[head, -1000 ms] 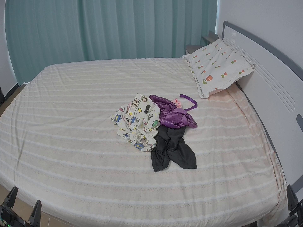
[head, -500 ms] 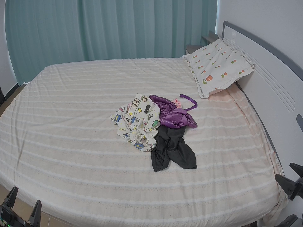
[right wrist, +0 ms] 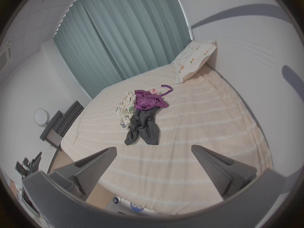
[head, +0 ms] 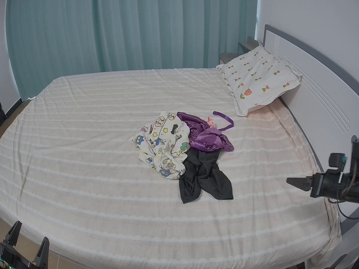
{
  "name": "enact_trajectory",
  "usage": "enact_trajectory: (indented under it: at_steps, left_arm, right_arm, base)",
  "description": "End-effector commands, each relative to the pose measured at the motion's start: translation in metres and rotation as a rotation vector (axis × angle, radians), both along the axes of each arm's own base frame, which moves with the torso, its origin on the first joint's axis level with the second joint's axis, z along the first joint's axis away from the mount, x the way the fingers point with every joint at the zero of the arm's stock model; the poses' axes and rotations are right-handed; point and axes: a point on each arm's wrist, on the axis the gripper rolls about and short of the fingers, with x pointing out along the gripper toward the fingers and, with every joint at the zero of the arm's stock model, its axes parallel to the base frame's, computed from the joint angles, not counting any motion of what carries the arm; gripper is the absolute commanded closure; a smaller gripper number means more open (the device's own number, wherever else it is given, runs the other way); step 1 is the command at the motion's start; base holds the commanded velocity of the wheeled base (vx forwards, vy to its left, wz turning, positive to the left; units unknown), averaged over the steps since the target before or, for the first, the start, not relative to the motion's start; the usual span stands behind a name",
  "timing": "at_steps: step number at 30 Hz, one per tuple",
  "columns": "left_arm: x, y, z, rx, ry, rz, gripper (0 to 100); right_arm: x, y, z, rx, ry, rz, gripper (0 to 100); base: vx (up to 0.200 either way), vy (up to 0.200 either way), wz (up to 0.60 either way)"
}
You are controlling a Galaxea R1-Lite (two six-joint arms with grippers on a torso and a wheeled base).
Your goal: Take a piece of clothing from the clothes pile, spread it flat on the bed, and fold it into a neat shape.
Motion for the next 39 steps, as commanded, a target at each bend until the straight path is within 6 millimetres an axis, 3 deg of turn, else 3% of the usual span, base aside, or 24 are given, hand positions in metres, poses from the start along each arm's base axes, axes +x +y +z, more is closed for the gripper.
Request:
enact_trajectory:
  at_steps: [1,13,23,32,39]
  left_arm:
    - [0.000,0.000,-0.005,-0.002,0.000,0.000,0]
    - [0.000,0.000,-0.005,-0.002,0.000,0.000,0]
    - [0.000,0.000,-0.005,-0.003,0.000,0.000,0]
    - [0.000,0.000,-0.005,-0.003,0.000,0.000,0]
    - [0.000,0.000,-0.005,-0.003,0.000,0.000,0]
  right_arm:
    - [0.095,0.050,-0.061,0.050,0.194,0.023,0]
    - [0.161,0.093,-0.130,0.096,0.219,-0.051,0]
    - [0.204,0.115,-0.171,0.052,0.194,-0.109,0]
    - [0.221,0.121,-0.196,0.036,0.198,-0.112,0]
    - [0.226,0.126,-0.201,0.026,0.187,-0.083,0]
  base:
    - [0.000,0.000,0.00]
    - [0.000,0.000,0.00]
    - [0.000,0.000,0.00]
    - [0.000,0.000,0.00]
    - [0.000,0.000,0.00]
